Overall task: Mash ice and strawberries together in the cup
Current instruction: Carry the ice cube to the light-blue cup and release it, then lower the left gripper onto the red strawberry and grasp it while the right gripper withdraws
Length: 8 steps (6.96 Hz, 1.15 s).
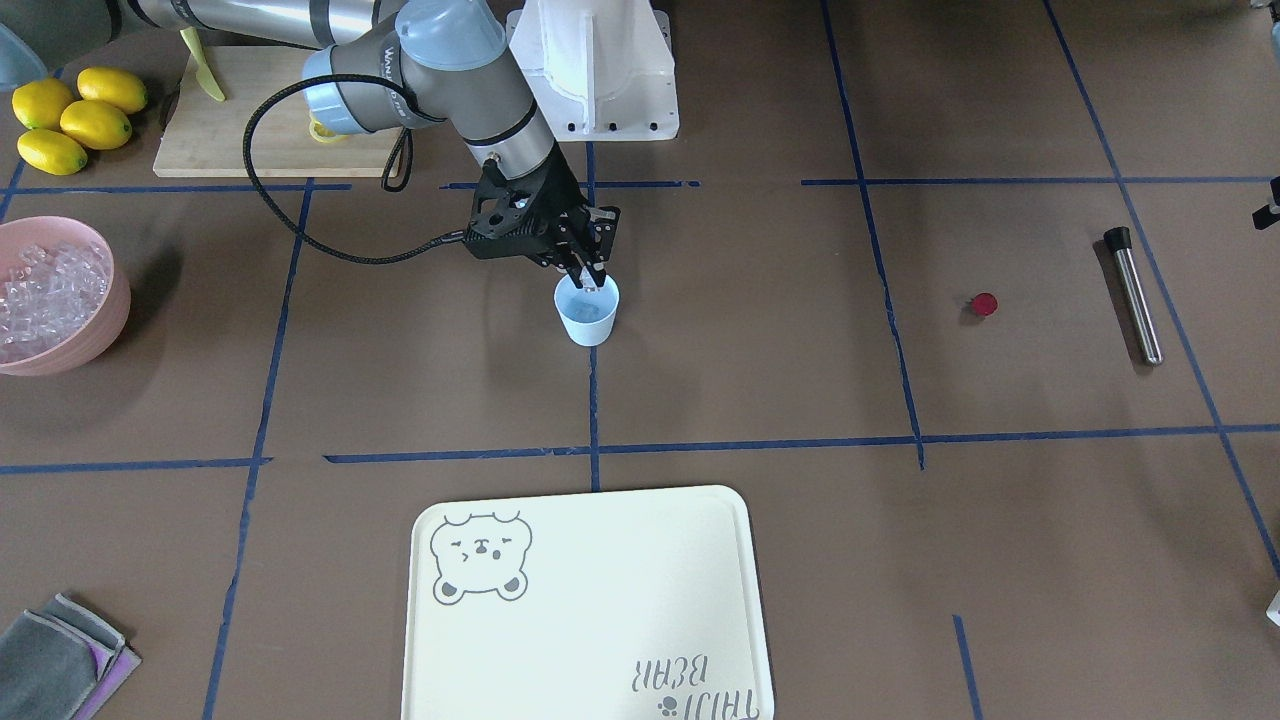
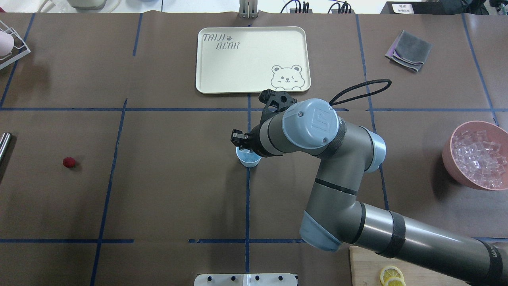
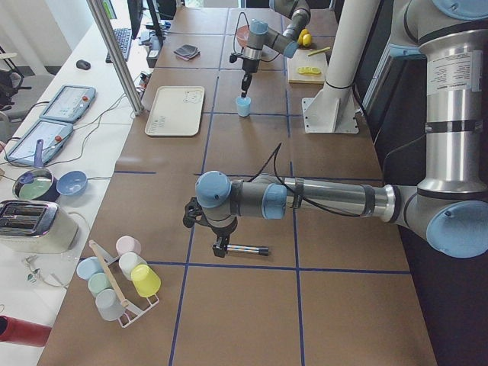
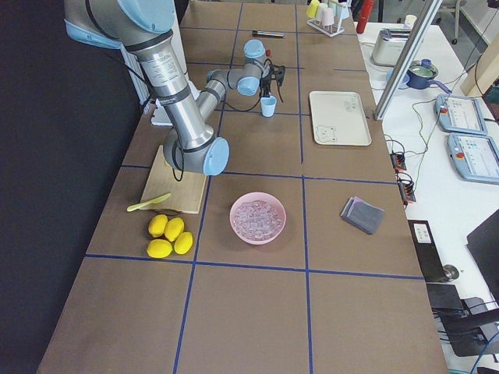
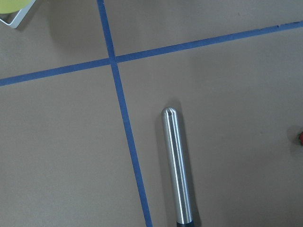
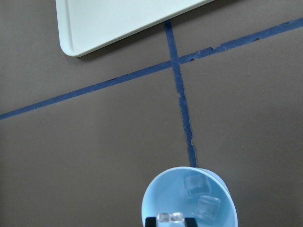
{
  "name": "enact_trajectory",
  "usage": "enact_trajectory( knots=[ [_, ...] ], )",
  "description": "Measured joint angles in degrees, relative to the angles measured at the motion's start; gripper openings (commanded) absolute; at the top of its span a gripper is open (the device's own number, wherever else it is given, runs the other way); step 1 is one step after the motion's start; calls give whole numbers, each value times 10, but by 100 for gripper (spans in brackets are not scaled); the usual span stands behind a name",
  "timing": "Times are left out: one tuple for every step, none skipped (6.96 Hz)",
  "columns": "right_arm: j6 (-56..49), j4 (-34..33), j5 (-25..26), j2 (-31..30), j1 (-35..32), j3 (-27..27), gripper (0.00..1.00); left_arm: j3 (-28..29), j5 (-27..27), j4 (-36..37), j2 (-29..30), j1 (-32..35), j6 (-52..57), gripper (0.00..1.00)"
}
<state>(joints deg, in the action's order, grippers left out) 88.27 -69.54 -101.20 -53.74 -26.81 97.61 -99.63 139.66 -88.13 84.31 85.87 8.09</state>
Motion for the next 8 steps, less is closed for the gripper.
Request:
enact_trajectory(
  knots=[
    [2, -1, 9, -4, 6, 0, 100, 0, 0, 0, 0, 0, 0, 100],
    [6, -1, 20, -5, 12, 0, 100, 0, 0, 0, 0, 0, 0, 100],
    [7, -1, 28, -5, 14, 2, 100, -1, 3, -2, 1, -2, -1, 100],
    [6, -2, 31, -6, 13, 6, 100, -1, 16, -10, 2, -8, -1, 100],
    [4, -2, 23, -13, 3, 20, 100, -2, 34, -25, 3, -21, -21, 100],
    [-2, -3, -8, -38, -24, 50, 100, -5, 43, -58, 6, -48, -86, 100],
    [-19, -2, -55, -76, -61, 84, 100, -6, 37, -111, 7, -87, -178, 100],
    [-55, -1, -100, -119, -99, 115, 100, -3, 13, -178, 8, -136, -291, 100]
  ],
)
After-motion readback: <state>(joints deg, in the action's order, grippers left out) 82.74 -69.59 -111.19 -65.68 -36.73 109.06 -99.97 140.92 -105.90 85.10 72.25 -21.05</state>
